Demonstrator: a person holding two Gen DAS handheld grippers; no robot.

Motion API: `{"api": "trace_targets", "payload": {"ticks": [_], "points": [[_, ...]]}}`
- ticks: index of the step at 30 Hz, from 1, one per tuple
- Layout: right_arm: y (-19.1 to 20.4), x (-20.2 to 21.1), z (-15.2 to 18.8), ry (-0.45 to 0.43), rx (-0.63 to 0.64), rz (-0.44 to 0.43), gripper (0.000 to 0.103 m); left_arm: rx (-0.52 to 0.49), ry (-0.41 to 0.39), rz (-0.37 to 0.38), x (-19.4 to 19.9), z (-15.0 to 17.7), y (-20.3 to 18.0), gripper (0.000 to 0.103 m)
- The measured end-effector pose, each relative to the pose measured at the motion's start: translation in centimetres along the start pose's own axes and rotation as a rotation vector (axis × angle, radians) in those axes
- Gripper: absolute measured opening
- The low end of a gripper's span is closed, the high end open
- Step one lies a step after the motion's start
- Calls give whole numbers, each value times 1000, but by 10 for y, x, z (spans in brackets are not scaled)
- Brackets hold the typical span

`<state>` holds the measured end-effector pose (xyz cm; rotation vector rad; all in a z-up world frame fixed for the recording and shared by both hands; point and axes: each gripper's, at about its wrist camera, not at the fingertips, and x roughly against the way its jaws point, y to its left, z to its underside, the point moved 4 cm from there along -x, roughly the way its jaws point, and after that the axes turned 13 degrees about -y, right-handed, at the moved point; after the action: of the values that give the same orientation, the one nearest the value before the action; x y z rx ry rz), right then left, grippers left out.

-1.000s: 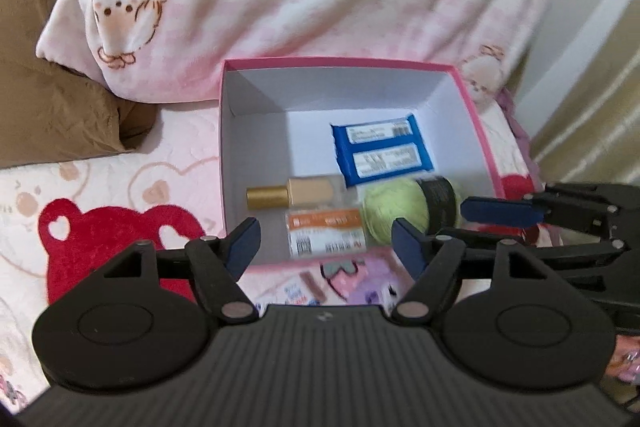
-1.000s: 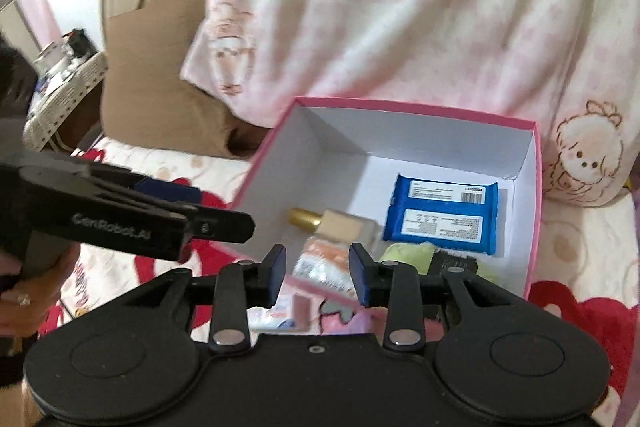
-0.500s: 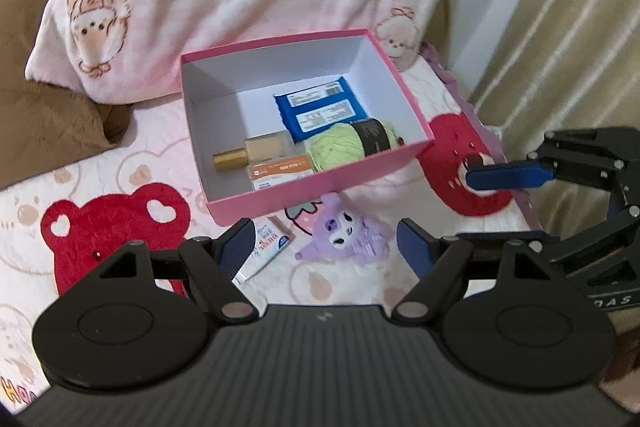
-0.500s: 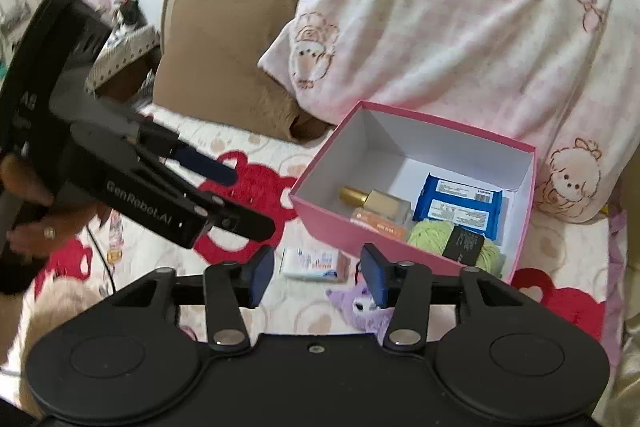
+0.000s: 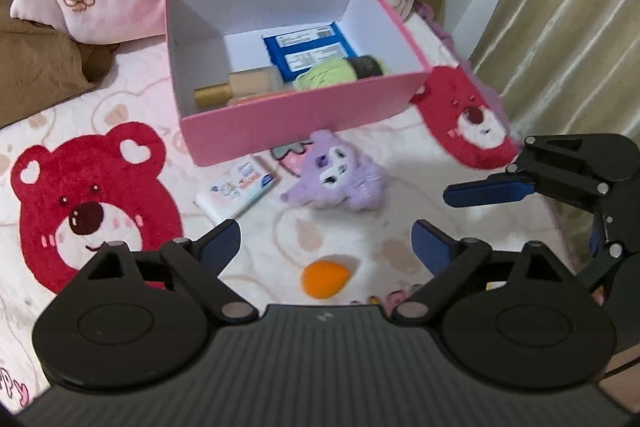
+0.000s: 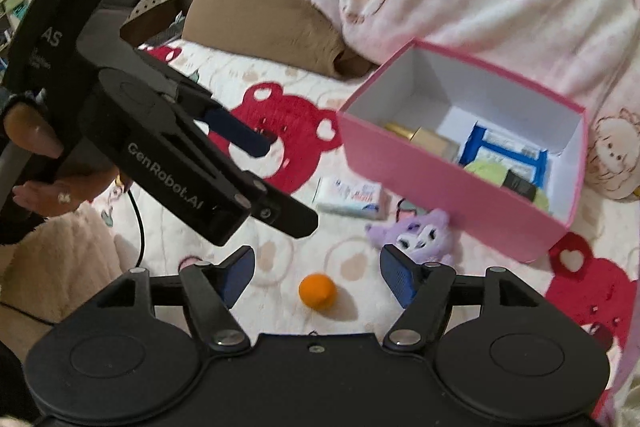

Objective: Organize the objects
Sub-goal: 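Move the left tool to the orange makeup sponge and close on it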

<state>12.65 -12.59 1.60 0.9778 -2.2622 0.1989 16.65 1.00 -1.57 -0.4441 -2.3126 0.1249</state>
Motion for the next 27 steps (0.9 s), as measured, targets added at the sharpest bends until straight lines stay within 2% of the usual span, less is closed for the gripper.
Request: {"api": "trace_targets", "payload": {"ticks": [3, 8, 11, 13, 18, 24, 27], "points": [[2, -16, 18, 10, -15, 2, 74, -30, 5, -14, -11, 19, 4, 93], [6, -42, 46, 34, 16, 17, 74, 8, 25, 0, -34, 47, 11, 93], [4, -58, 60, 51, -14, 26, 74, 61, 60, -5, -47, 64, 14, 93], [1, -66, 68, 48, -39, 41, 74, 58, 73, -7, -51, 74, 12, 93], [1, -77, 86, 23, -61, 81, 74, 48, 53, -23, -59, 85, 10, 92], [11, -93, 97, -3, 53, 121, 74, 59, 2, 2, -67, 86, 12, 91], [13, -100, 102, 2, 113, 140, 73, 8, -5, -5, -73, 89, 8, 91]]}}
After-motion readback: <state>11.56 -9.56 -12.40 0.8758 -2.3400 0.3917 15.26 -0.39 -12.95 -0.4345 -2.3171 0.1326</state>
